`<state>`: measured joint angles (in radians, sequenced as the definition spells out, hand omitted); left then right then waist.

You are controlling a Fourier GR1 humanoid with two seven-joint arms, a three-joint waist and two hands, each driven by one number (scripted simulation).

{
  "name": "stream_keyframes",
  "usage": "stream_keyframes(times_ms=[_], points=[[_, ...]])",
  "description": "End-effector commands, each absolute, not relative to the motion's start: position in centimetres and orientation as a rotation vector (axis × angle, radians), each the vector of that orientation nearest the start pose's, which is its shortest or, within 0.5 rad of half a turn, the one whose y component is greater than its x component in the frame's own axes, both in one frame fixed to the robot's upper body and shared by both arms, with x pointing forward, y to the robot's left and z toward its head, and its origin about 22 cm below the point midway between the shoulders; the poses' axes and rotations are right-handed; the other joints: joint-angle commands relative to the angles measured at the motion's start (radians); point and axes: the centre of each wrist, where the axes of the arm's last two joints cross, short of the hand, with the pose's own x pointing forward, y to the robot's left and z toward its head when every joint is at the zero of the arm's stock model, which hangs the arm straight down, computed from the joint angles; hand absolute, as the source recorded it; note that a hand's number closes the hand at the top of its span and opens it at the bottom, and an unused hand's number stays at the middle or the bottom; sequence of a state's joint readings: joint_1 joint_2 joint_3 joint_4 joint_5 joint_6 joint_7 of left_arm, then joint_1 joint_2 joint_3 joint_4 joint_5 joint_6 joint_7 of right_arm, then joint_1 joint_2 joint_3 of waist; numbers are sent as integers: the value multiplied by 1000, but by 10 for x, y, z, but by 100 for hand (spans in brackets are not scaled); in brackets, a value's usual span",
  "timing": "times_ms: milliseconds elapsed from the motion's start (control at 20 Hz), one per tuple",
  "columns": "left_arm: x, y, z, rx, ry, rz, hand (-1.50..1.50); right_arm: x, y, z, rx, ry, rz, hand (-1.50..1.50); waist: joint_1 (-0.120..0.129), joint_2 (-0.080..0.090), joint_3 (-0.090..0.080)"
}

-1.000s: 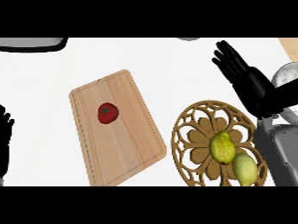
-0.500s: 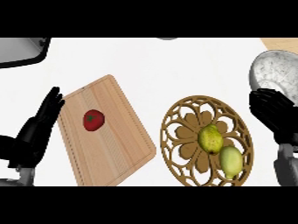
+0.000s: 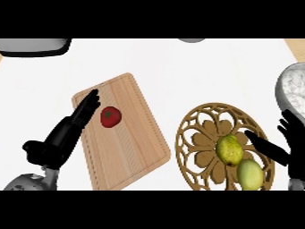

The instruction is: Pick the pear from the placemat and place it in the bowl

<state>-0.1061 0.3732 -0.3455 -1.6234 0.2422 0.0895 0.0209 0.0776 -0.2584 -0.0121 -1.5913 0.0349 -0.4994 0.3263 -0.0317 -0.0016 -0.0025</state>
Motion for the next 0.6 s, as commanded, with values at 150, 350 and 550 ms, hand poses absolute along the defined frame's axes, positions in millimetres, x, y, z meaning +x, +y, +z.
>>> stream_keyframes(times_ms=[150, 350, 550], points=[[259, 210, 31, -159, -1589, -384, 0, 229, -322, 44, -610, -895, 141, -150, 34, 6, -3], [261, 206, 38, -174, -1592, -376, 0, 237, -314, 67, -364, -751, 334, -150, 41, 3, -1], [260, 214, 26, -166, -1581, -384, 0, 255, -332, 115, -247, -664, 385, -150, 34, 3, 1]])
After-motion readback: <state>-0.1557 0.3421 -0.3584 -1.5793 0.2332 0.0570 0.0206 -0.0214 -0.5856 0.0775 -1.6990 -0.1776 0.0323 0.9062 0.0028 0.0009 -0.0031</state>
